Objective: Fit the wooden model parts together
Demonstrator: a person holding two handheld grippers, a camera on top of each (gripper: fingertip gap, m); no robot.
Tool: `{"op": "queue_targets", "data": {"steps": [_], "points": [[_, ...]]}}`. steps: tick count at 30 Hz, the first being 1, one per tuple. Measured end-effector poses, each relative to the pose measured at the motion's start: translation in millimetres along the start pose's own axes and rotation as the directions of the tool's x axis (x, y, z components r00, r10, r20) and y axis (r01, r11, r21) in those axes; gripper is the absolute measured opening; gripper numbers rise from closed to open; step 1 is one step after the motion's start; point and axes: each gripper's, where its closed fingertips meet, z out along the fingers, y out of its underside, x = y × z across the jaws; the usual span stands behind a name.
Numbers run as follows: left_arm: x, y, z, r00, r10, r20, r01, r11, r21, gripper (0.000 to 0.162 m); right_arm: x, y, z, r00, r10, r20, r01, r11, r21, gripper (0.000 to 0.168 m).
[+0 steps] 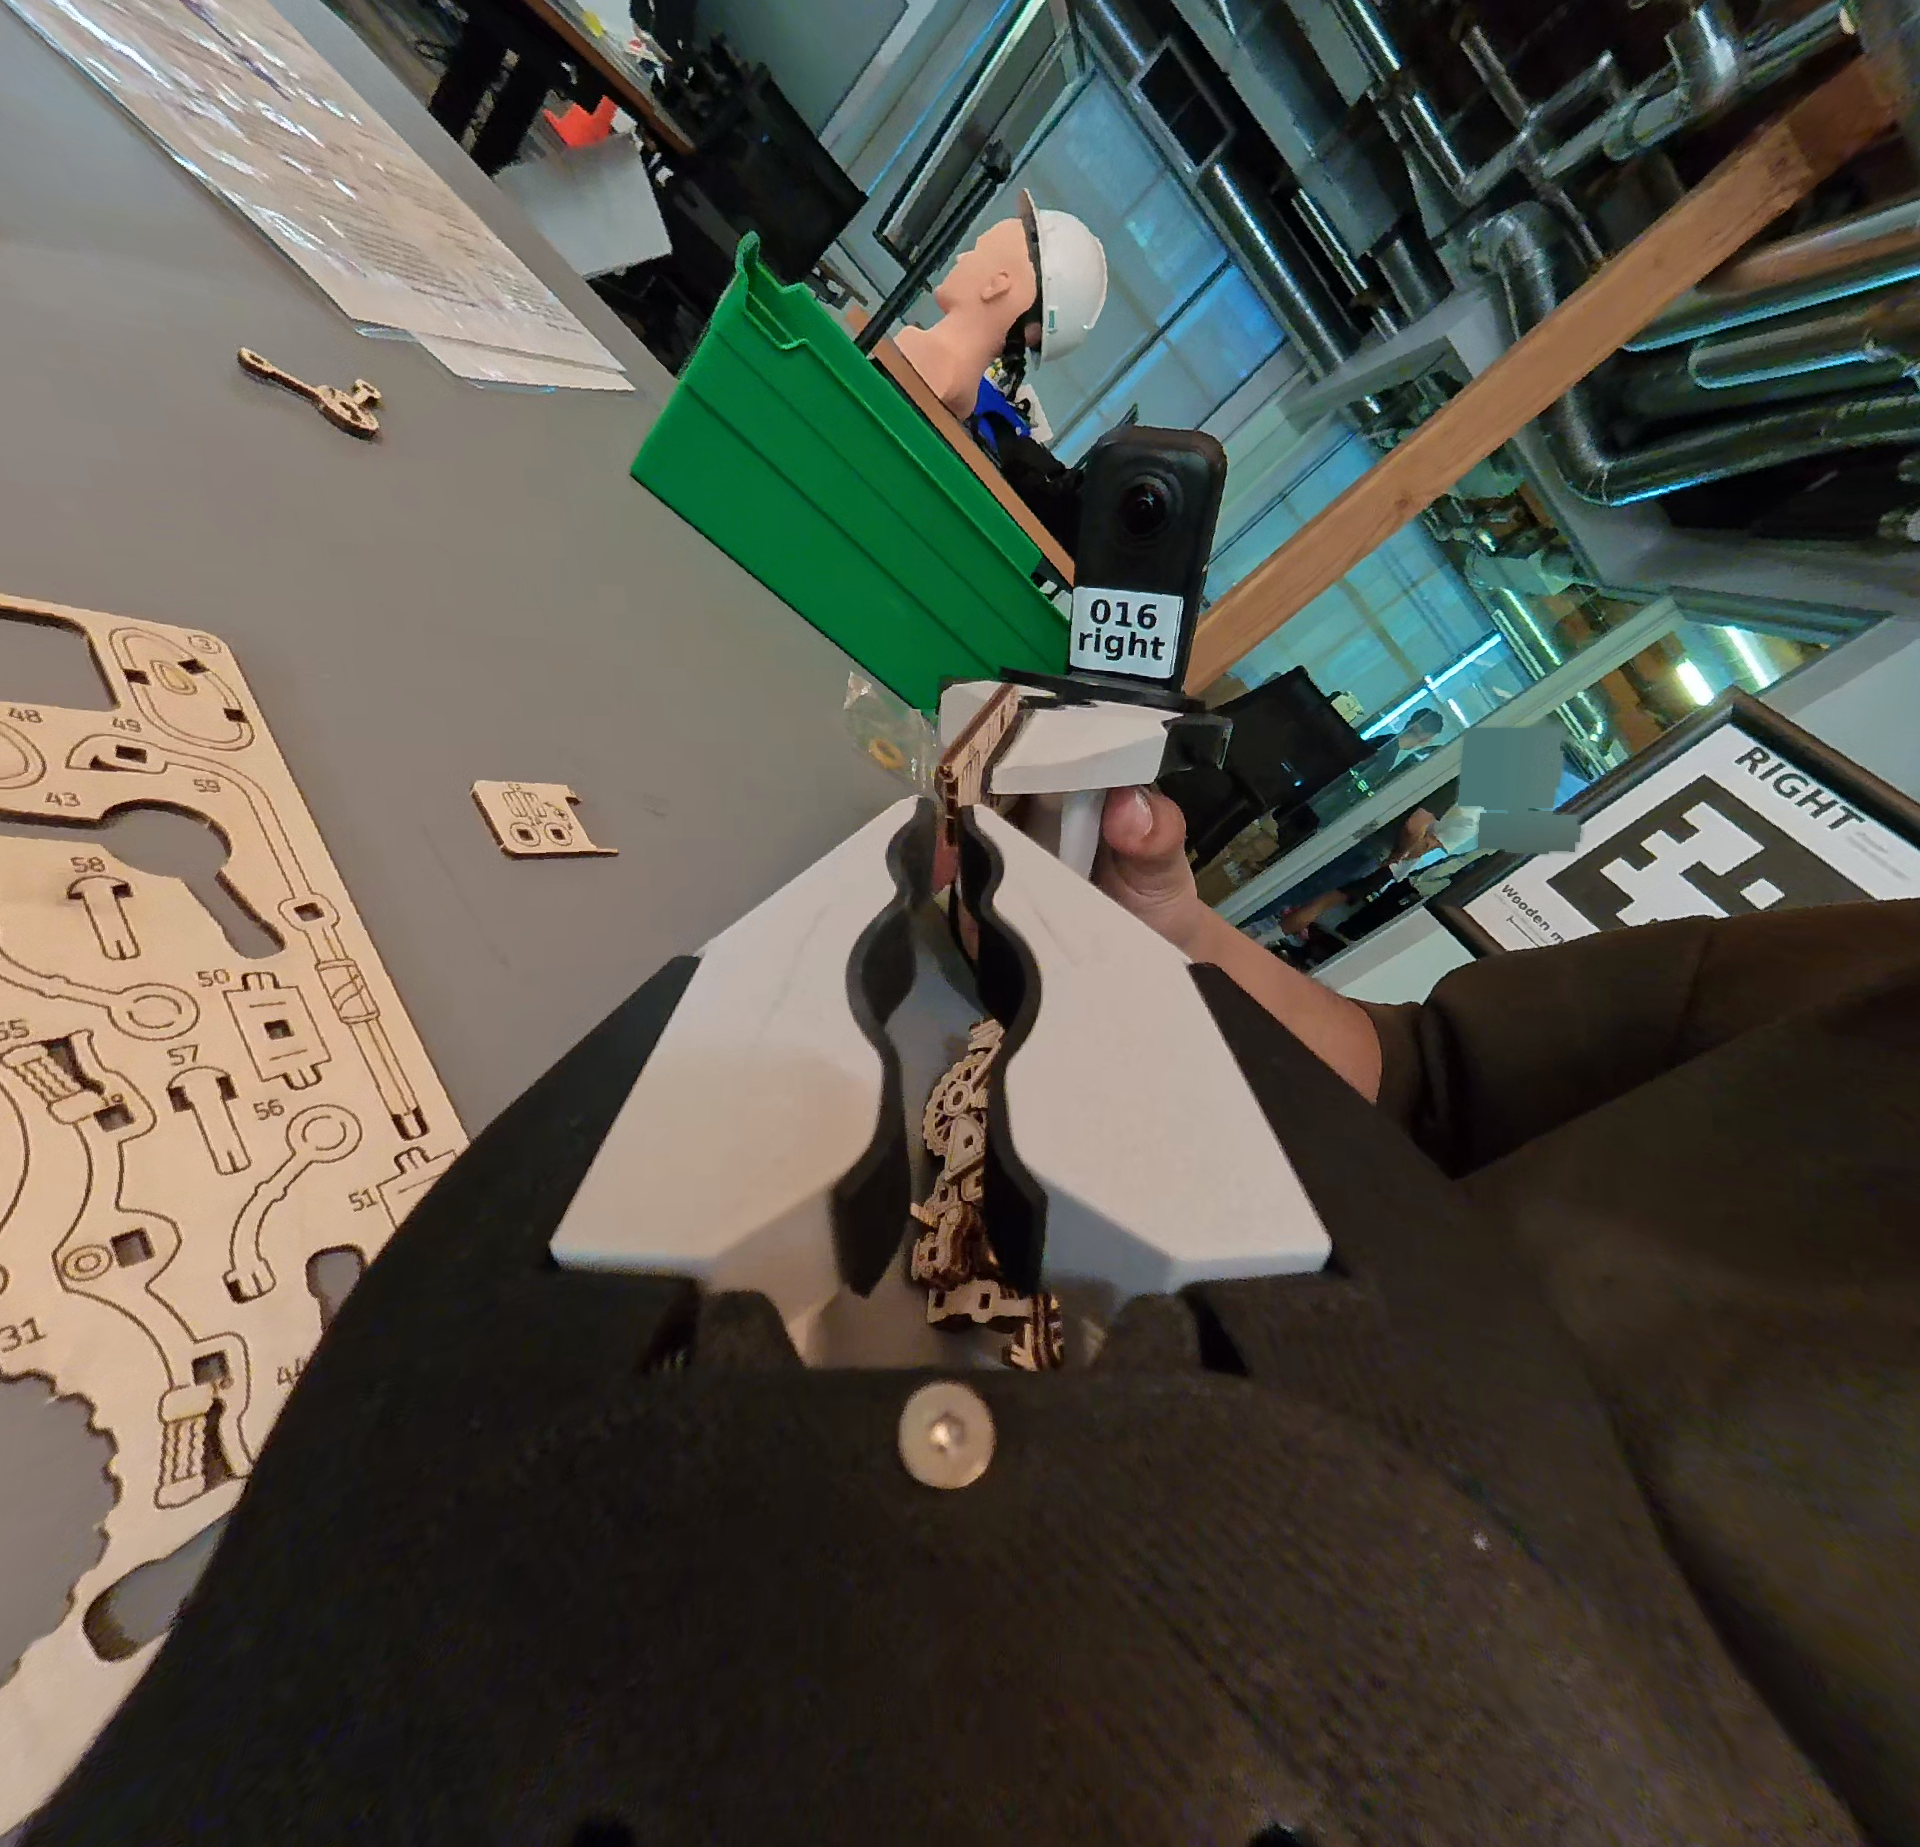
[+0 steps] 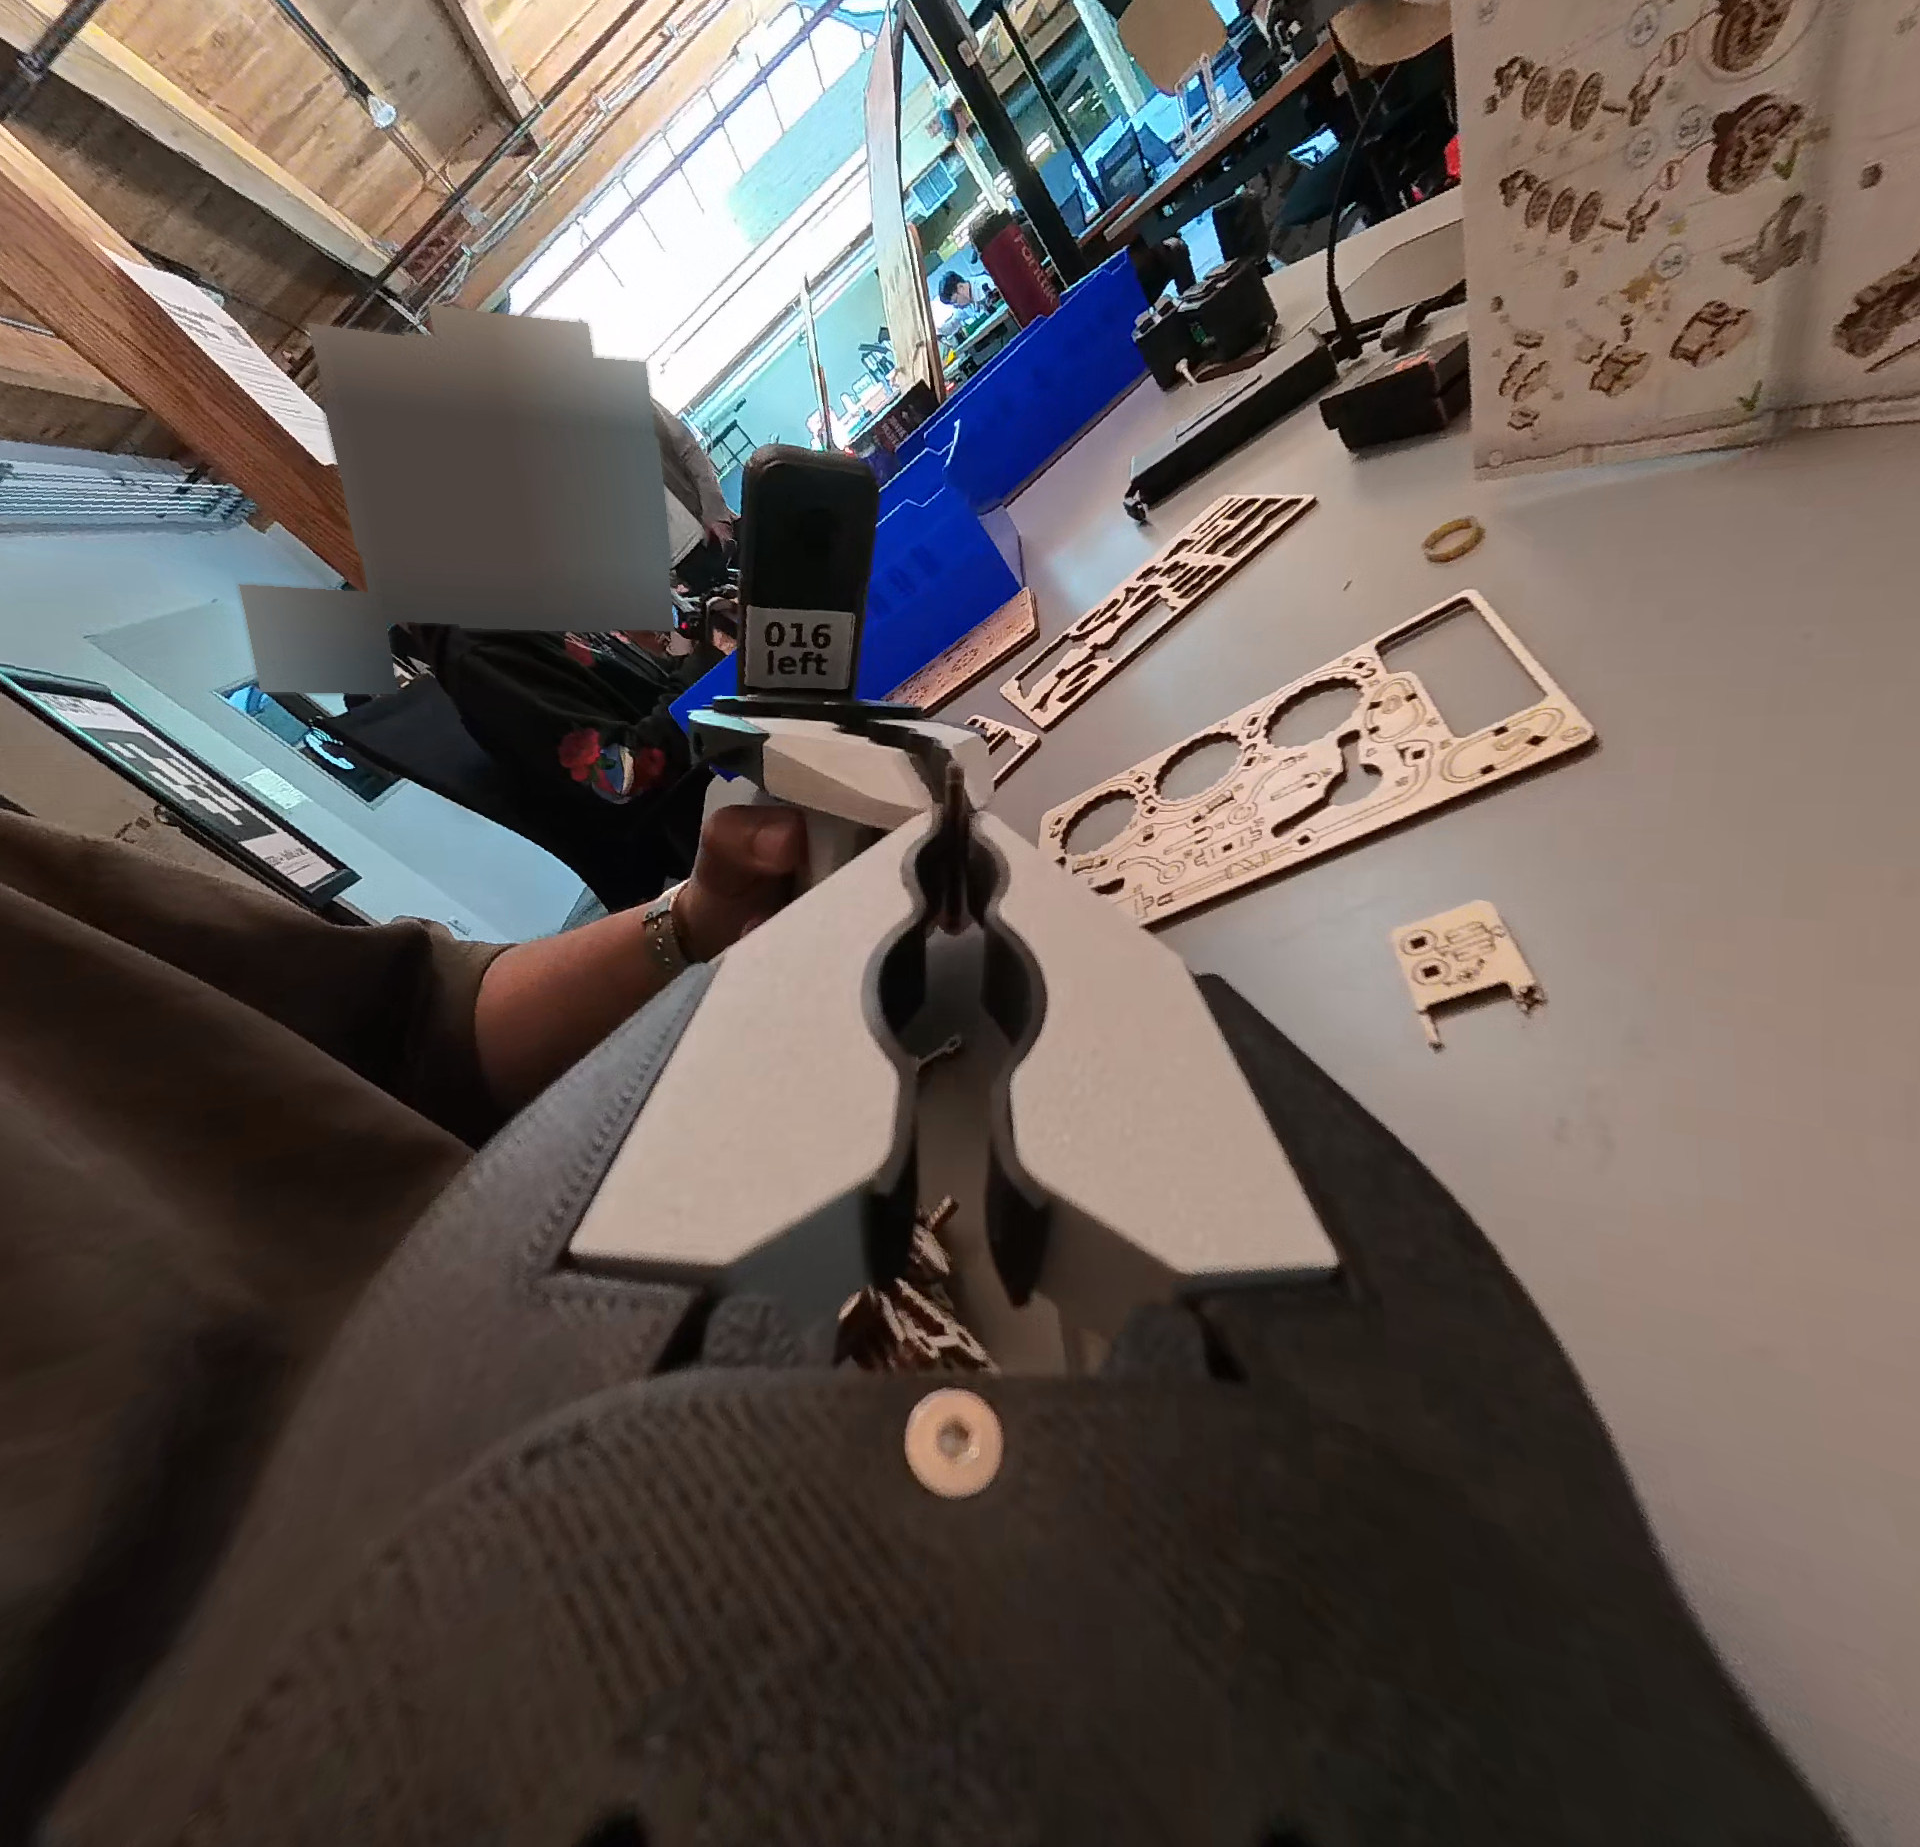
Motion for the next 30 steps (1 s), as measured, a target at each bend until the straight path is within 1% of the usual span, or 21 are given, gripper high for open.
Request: {"op": "queue_targets", "data": {"steps": [8,12,17,22,30], "points": [[-0.3,0.0,-0.2,0.999,-0.045,-0.020,0.046,0.999,0.002,0.004,-0.9,-0.4,-0.1,1.000,-0.001,0.008,0.001,1.000,0.001,0.000],[-0.9,-1.1,0.0,1.000,-0.016,0.004,0.016,1.000,0.009,0.012,2.7,-0.3,-2.1,1.000,-0.025,-0.014,0.025,1.000,-0.012,0.001],[-0.5,4.2,2.8,1.000,-0.003,0.013,0.003,1.000,-0.017,0.012,3.7,-1.4,-3.5,1.000,-0.019,-0.011,0.019,1.000,-0.006,0.001],[-0.7,3.5,2.1,1.000,-0.004,0.014,0.004,1.000,-0.013,0.011,2.3,2.7,-0.7,0.999,-0.034,-0.013,0.034,0.999,-0.026,0.001],[-1.6,2.8,1.4,1.000,-0.007,0.013,0.007,1.000,-0.010,0.002,1.8,3.4,-0.2,0.999,-0.035,-0.012,0.035,0.999,-0.029,0.001]]}}
